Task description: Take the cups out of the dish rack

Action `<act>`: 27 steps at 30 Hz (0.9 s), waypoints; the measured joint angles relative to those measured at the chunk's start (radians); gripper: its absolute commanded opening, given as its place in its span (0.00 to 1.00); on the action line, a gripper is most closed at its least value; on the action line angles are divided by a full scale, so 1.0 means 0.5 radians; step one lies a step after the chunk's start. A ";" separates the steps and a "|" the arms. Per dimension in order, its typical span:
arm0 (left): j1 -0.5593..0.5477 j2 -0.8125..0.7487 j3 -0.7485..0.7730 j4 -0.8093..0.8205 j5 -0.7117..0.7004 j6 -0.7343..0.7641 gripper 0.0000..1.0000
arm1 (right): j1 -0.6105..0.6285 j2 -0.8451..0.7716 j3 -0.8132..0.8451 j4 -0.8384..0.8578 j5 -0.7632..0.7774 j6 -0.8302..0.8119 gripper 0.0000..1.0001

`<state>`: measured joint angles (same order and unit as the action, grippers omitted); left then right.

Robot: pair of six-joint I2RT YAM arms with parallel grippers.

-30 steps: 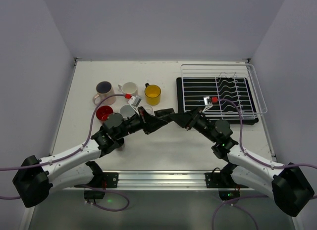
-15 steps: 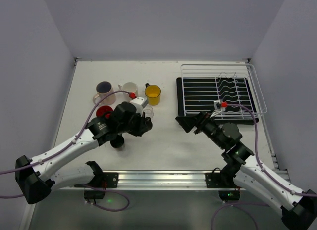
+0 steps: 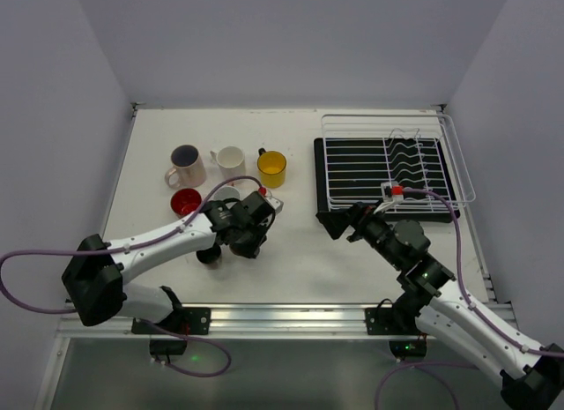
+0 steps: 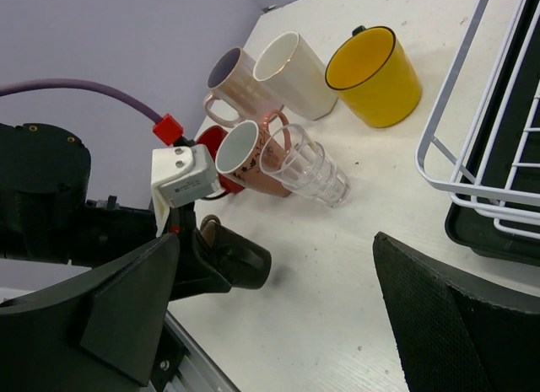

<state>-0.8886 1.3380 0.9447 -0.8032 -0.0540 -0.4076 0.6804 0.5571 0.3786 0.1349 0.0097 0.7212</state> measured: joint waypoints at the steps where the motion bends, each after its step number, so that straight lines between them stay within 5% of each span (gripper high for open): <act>1: -0.014 0.034 0.018 0.004 -0.005 0.005 0.01 | 0.000 0.003 0.000 0.000 0.000 -0.002 0.99; 9: -0.100 0.266 0.061 0.018 -0.069 0.036 0.11 | 0.000 -0.017 -0.001 -0.011 0.018 -0.015 0.99; 27: -0.168 0.311 0.131 0.008 -0.294 0.069 0.73 | 0.000 -0.203 0.028 -0.166 0.104 -0.055 0.99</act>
<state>-0.9726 1.4933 1.0103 -0.7990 -0.2012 -0.3733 0.6804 0.4557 0.3927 0.0517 0.0616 0.6937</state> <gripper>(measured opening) 0.666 0.990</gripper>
